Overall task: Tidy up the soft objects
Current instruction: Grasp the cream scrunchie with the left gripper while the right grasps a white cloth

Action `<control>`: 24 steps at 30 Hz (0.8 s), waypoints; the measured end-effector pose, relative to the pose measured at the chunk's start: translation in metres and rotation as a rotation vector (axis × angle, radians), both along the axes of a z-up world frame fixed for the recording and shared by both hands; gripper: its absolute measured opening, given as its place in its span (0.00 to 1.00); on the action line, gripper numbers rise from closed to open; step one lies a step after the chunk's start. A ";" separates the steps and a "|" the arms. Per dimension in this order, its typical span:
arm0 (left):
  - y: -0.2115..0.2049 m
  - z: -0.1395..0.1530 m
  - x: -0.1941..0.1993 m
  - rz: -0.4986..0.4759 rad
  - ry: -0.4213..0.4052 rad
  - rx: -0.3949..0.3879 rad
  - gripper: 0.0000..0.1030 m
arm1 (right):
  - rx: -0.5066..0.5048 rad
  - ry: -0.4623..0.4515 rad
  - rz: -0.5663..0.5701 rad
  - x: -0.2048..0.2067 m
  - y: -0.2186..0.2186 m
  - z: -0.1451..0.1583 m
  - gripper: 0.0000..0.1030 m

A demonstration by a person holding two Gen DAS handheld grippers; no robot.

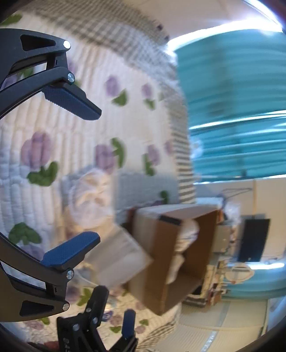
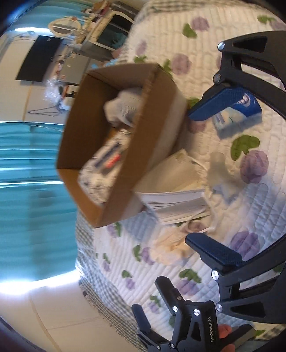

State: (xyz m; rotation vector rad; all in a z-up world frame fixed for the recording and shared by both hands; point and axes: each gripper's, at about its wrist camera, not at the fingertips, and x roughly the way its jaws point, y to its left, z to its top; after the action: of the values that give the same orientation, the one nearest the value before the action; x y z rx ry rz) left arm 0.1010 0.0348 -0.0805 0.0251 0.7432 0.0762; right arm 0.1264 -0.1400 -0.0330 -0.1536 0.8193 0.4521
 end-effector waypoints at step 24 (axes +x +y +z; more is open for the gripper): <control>-0.007 -0.030 0.019 -0.039 0.053 -0.028 0.94 | -0.027 0.181 0.033 0.000 -0.007 -0.063 0.22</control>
State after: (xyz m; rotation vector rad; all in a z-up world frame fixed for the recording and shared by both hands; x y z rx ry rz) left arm 0.1200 0.0277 -0.1109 0.0148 0.7967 0.0277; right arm 0.1268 -0.1468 -0.0961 -0.1530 1.0018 0.4912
